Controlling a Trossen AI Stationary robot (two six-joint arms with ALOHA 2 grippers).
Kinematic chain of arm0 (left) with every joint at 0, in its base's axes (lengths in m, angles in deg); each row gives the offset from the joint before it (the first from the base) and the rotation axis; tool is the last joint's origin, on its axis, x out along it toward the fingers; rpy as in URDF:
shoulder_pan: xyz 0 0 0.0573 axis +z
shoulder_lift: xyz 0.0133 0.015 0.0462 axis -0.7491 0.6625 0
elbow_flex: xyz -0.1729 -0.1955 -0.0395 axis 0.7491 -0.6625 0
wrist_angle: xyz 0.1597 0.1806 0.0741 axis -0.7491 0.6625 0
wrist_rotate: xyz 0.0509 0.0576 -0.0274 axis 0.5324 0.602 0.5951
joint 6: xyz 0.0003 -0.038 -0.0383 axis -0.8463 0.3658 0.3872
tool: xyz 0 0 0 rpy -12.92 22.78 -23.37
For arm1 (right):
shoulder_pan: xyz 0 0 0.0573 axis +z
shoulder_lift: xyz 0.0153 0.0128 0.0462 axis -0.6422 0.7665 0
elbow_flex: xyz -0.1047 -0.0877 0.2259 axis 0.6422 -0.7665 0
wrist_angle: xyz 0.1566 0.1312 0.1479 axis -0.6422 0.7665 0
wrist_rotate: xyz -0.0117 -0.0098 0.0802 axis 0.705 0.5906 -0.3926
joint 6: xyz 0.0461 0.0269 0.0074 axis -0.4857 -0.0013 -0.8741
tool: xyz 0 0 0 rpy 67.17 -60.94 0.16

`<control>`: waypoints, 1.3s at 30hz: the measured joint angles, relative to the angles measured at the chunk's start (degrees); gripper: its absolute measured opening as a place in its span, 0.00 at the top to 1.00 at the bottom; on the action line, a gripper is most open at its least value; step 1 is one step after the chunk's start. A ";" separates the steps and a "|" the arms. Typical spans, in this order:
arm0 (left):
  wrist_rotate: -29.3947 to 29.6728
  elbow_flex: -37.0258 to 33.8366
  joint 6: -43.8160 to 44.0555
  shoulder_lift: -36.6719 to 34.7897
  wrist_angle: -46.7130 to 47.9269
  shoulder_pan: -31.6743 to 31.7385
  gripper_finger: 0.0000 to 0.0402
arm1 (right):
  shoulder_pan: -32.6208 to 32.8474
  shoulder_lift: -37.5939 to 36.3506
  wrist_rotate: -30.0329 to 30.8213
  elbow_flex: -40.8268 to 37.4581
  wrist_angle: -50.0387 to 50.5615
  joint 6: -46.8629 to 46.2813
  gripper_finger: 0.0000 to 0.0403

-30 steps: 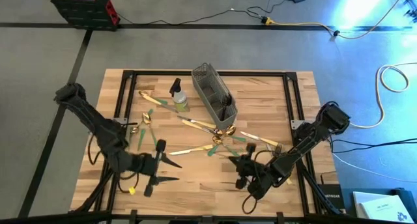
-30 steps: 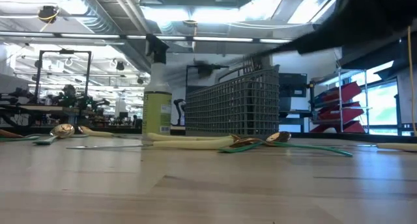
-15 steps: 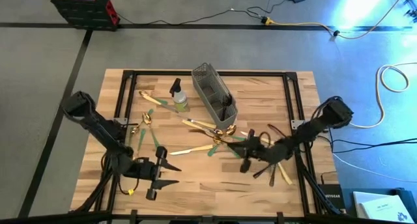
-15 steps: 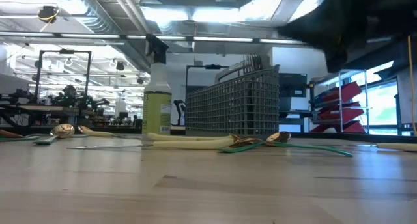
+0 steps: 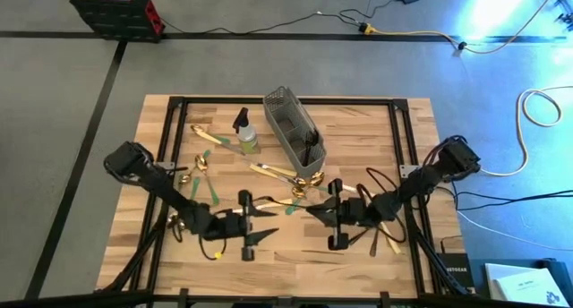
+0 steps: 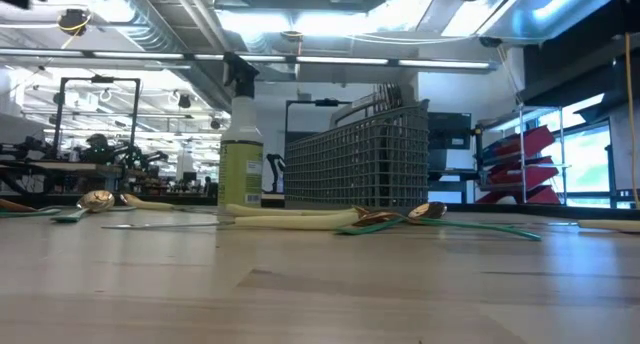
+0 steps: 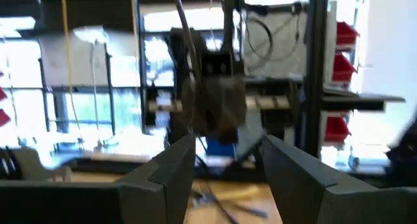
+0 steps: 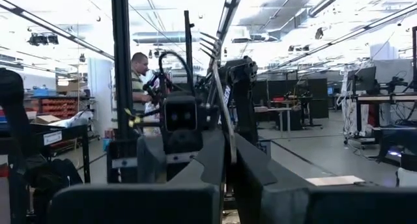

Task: Sort silverware
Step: Put the black fork into the gray silverware organizer

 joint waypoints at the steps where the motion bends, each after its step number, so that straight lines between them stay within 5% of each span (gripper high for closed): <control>1: -1.04 0.76 -1.08 0.00 -0.93 0.78 0.60 | -0.01 0.00 -0.30 -0.01 -0.04 -0.08 1.00; 9: -7.23 5.80 -9.16 -0.07 -1.03 4.72 0.60 | -0.28 0.02 -1.93 0.01 -0.64 -0.12 1.00; 26: -14.34 5.88 1.43 -0.07 -1.68 8.83 0.61 | -1.05 0.07 -3.54 0.01 -0.60 0.12 1.00; 39: -15.19 5.88 1.27 -0.07 -4.93 8.83 0.90 | -1.00 0.07 -3.70 0.01 -0.58 0.38 1.00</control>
